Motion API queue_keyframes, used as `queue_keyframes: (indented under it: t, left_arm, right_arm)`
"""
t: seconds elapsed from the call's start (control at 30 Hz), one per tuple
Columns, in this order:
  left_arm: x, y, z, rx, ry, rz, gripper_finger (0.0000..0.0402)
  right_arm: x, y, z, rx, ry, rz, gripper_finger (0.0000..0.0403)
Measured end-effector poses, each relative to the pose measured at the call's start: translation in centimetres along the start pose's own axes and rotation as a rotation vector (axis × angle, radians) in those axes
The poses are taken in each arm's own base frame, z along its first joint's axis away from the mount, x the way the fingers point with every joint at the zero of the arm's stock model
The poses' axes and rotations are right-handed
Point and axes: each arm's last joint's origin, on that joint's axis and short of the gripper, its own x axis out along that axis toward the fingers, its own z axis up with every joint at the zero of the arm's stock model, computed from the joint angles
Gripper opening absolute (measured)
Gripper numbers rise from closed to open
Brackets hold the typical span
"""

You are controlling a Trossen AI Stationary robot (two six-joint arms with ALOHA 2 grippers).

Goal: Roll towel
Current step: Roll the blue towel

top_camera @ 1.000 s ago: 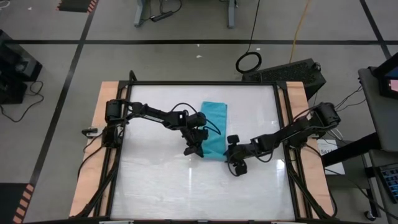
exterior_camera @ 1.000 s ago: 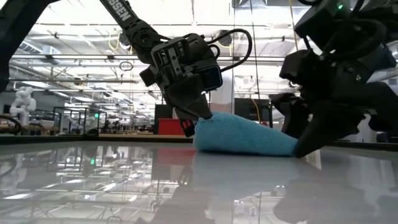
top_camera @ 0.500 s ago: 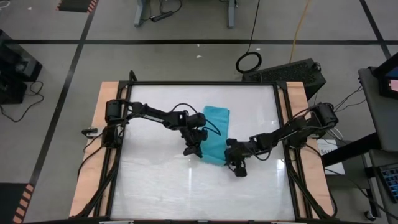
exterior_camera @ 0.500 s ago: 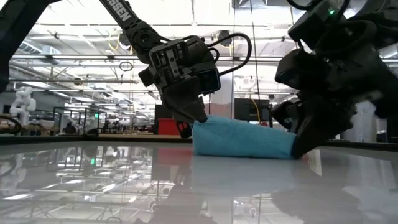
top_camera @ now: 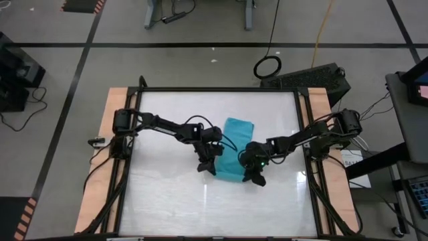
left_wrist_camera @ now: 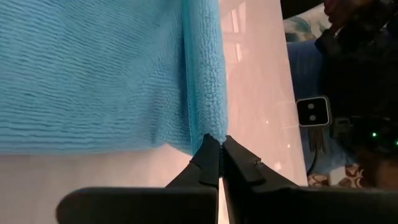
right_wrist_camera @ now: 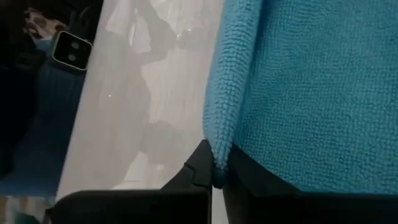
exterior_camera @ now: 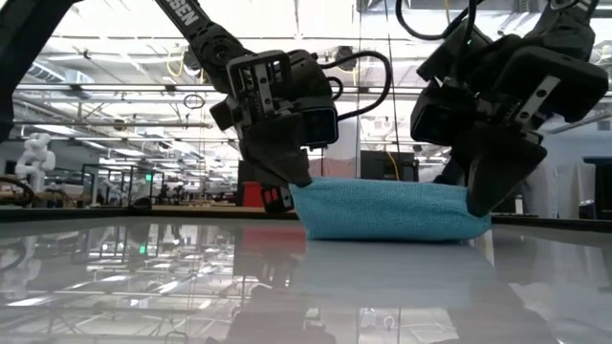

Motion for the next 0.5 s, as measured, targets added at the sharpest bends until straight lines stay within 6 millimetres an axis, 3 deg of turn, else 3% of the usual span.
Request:
queue_keyframes:
  t: [0.27,0.5]
  left_arm:
    - [1.3,-1.1,0.0,0.034,-0.005,0.008,0.0002]
    - [1.5,-1.0,-0.2,0.009,-0.008,0.039,0.0002]
  right_arm:
    - [0.0,0.3,0.0,0.018,0.031,0.103,0.0014]
    - [0.1,0.4,-0.6,0.01,0.076,0.126,0.0086]
